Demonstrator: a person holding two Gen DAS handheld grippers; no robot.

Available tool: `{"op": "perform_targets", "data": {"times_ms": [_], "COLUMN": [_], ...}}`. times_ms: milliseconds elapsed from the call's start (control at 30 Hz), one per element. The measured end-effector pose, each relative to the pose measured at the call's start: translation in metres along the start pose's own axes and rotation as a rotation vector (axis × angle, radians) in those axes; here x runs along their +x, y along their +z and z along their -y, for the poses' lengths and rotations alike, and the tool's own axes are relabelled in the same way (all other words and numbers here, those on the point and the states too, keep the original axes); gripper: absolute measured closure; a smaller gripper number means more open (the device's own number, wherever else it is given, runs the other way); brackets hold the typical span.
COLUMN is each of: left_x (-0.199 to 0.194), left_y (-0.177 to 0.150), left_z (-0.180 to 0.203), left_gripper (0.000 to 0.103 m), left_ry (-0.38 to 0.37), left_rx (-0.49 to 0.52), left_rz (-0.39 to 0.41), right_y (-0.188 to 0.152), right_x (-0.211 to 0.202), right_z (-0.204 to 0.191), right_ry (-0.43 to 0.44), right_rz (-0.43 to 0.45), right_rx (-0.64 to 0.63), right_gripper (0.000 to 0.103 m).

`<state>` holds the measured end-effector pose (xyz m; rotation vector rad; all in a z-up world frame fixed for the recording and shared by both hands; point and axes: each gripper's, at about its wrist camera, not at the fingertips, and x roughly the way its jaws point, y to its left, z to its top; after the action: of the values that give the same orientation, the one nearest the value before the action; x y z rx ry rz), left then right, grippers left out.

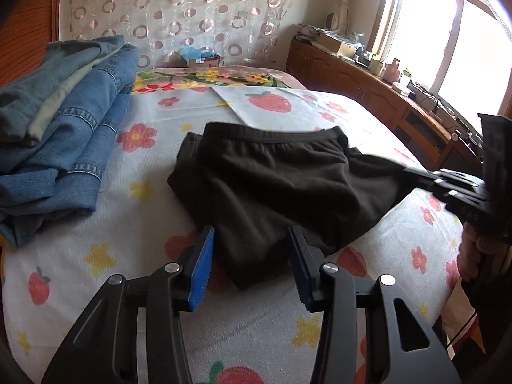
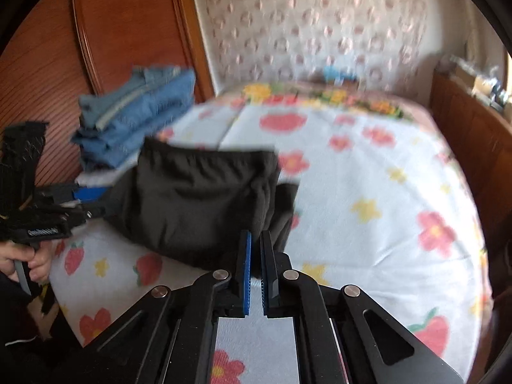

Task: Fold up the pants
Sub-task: 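Open the left tool while the right tool presses the fold, then open it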

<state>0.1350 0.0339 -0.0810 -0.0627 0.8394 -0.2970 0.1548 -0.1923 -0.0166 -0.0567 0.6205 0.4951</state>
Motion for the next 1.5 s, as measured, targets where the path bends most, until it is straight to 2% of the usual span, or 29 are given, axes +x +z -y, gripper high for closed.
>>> {"op": "perform_targets", "data": {"times_ms": [67,200,333,500,600,733,900,1133,1233,1400,1433,1467,1500], "left_x": [-0.006,-0.017,-0.018,-0.012,-0.004,-0.008,-0.028,-0.01,0.005,0.006,0.005,0.003,0.001], "left_y": [0.001,-0.001,-0.006,-0.008,-0.005,-0.003,-0.001,0.0,-0.005,-0.014,-0.015,-0.016,-0.016], "left_z": [-0.001,-0.006,-0.008,-0.005,-0.001,0.01,0.024,0.021,0.016,0.018,0.018,0.02,0.02], "left_gripper": [0.056,0.056,0.057,0.067,0.068,0.08,0.081,0.08,0.078,0.076,0.08,0.088,0.091], "left_ry": [-0.016,-0.031,-0.026,-0.059,-0.069,-0.112,-0.167,-0.11,-0.055,-0.051,-0.055,-0.056,-0.056], "left_rx": [-0.006,-0.02,-0.022,-0.008,0.001,0.02,0.061,0.078,0.062,0.068,0.073,0.078,0.077], "left_rz": [0.009,0.032,0.031,0.03,0.02,0.04,0.079,0.006,-0.041,-0.034,-0.033,-0.033,-0.032], "right_y": [-0.002,-0.017,-0.026,-0.021,-0.022,-0.02,-0.019,-0.02,-0.02,-0.02,-0.02,-0.02,-0.02], "right_x": [-0.007,-0.001,0.011,0.01,0.01,0.018,0.02,0.018,0.018,0.018,0.018,0.019,0.019], "right_z": [0.003,0.009,0.016,0.023,0.023,0.015,0.015,0.014,0.014,0.014,0.014,0.014,0.014], "right_ry": [-0.004,-0.074,-0.068,-0.052,-0.053,-0.07,-0.068,-0.069,-0.067,-0.069,-0.069,-0.071,-0.075], "right_rz": [0.002,-0.058,-0.128,-0.131,-0.129,-0.126,-0.124,-0.122,-0.122,-0.121,-0.121,-0.122,-0.123], "right_rx": [0.006,-0.021,0.003,0.034,0.032,0.015,0.014,0.014,0.016,0.015,0.014,0.013,0.01], "right_gripper": [0.099,0.099,0.099,0.099,0.096,0.096,0.096,0.096,0.096,0.096,0.096,0.096,0.096]}}
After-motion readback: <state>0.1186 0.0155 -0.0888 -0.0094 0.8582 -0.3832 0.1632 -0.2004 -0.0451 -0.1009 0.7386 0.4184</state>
